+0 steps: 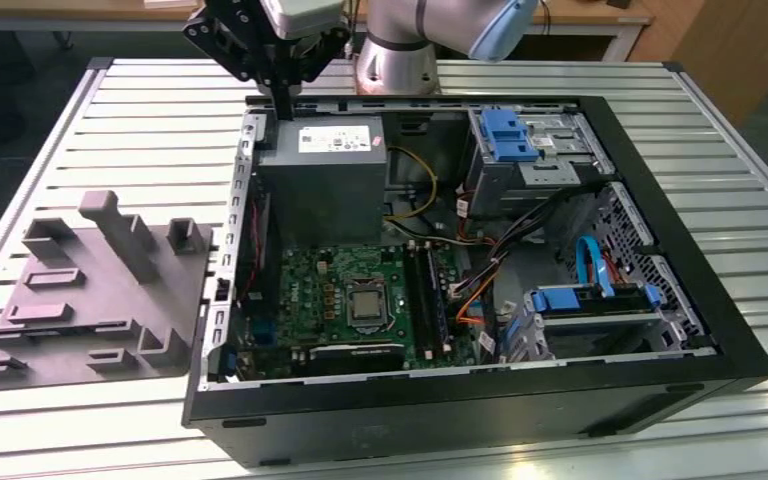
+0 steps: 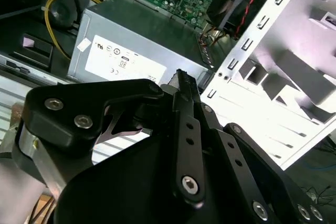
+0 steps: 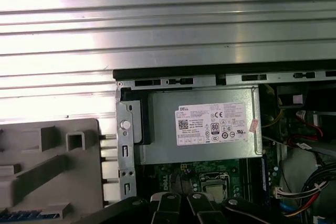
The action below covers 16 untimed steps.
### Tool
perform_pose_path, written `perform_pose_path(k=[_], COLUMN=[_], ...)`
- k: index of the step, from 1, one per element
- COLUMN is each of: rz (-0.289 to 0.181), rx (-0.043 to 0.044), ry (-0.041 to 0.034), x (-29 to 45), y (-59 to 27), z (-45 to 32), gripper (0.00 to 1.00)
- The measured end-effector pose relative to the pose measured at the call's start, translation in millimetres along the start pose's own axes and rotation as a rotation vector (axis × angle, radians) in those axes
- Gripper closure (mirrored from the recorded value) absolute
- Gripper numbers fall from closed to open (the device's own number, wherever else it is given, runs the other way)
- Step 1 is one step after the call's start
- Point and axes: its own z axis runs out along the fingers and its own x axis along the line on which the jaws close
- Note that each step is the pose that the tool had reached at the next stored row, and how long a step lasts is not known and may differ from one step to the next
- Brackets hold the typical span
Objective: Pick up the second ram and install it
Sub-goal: 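Reach for the second ram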
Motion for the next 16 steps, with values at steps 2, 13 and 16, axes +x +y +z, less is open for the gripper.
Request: perform_pose_path(k=[2,13,16], rz=[0.000,0.000,0.000], rx=[0.0000,-0.0001,0.0000], ry=[0.0000,0.0000,-0.0001], x=[2.9,21.1,26.7], y=[-0.2,-1.6,-2.0], z=[-0.1,-0.5,-0.7], gripper=[0.90,0.90,0.90])
